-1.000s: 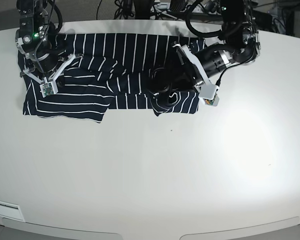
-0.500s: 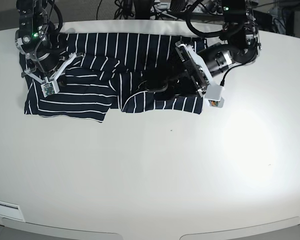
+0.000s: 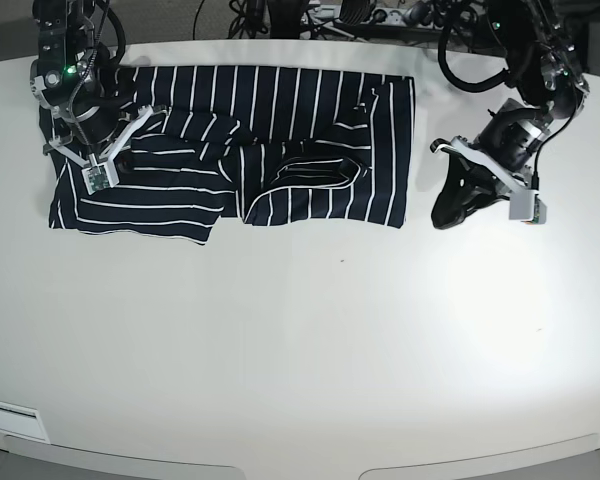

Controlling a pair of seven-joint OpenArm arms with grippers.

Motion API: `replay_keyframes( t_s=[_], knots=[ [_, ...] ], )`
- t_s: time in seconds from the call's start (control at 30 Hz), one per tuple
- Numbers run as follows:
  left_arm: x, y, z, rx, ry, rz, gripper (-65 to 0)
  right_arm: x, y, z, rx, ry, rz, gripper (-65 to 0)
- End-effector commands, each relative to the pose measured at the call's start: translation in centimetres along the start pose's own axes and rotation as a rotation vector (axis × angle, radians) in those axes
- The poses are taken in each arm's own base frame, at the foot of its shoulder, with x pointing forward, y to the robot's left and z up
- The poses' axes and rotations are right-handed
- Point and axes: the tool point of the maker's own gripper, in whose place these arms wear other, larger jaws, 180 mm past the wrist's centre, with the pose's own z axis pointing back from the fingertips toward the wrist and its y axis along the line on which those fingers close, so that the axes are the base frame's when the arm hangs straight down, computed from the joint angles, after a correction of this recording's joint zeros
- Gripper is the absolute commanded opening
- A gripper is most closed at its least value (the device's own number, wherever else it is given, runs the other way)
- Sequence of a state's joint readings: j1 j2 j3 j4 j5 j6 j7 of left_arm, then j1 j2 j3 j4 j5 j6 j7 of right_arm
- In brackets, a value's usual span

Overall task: Fold the T-shirt properly
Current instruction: 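Press the folded end flat with the left gripper and release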

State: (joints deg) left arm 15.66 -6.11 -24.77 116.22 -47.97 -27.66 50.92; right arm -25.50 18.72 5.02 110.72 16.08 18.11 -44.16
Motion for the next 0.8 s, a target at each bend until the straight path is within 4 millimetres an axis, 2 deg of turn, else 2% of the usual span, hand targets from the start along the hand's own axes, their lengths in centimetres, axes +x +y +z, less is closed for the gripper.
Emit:
replay_keyframes(
  t_s=[0.0,0.2,0.33,0.5,0.57,0.67,0.77],
  knots=[
    [0.1,-0.8,-0.4,-0.036,-0.008,-0.011,-65.0,-0.9,0.4,0.1,0.022,0.045,0.014,-63.3],
    [-4.7,-2.3,-2.7,-0.101,0.140,0.016,-65.0,-0.9,0.4,0.1,0.022,0.046,0.015,-63.3],
    [-6.9,-5.3,-3.5,-0.214,0.215,0.042,-65.0,-0.9,0.4,0.1,0.022,0.047,0.015,-63.3],
    [-7.1,-12.1,-2.6,-0.528,0.210,0.037,-65.0,-0.9,0.4,0.1,0.022,0.045,0.015,-63.3],
    [-7.3,-14.1,-2.0,-0.629,0.215,0.039,-65.0,-0.9,0.4,0.1,0.022,0.045,0.015,-63.3],
    [-8.0,-16.2,-1.2,-0.723,0.262,0.067,-65.0,-0.8,0.4,0.1,0.021,0.043,0.015,-63.3],
    [-7.3,-16.7,-1.0,-0.757,0.240,0.082,-65.0,-0.6,0.3,0.1,0.018,0.036,0.013,-63.3]
  ],
)
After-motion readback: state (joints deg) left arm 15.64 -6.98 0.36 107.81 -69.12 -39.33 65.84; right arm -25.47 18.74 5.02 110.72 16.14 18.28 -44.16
